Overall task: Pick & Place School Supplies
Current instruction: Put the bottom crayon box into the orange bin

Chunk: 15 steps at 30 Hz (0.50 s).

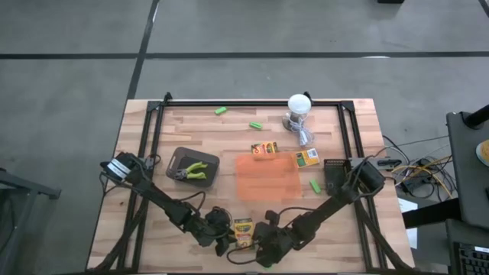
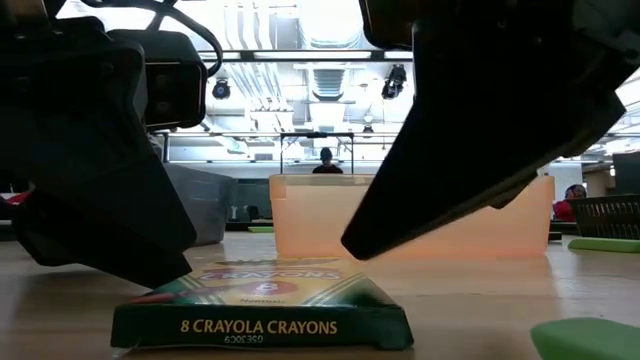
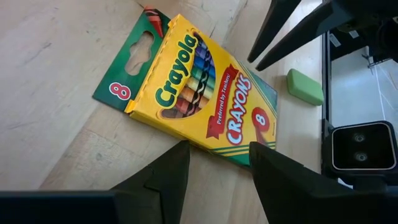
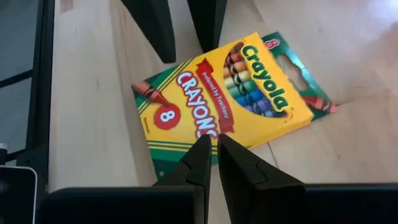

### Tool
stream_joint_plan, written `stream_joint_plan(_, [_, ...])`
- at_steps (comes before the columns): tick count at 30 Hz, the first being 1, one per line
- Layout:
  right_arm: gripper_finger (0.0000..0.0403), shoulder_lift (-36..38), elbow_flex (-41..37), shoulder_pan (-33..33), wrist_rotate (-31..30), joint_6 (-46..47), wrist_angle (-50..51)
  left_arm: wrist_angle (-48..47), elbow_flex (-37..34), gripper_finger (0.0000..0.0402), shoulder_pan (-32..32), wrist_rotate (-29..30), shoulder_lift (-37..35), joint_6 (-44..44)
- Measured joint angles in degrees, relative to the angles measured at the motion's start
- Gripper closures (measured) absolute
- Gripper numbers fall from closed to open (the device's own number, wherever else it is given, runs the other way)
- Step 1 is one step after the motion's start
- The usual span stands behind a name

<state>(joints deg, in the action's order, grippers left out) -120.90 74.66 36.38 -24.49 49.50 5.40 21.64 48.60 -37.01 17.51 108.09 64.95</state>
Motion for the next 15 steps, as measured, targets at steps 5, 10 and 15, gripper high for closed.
stream_joint_plan(5, [0.0376,-0.89,0.01,0.00,1.72,-0.02,-0.20,0.25,0.00,0.0225,0.17,-0.17,0.04,0.02])
stream_joint_plan(10, [0.0376,-1.64,0.19,0.00,1.86,0.00,-0.21,0.32,0.00,0.0225,0.22,-0.23,0.04,0.23])
stream_joint_plan(15, [0.0376,-1.68,0.23,0.00,2.00,0.06,0.67,0.35,0.22,0.0225,0.26,-0.19,0.04,1.40])
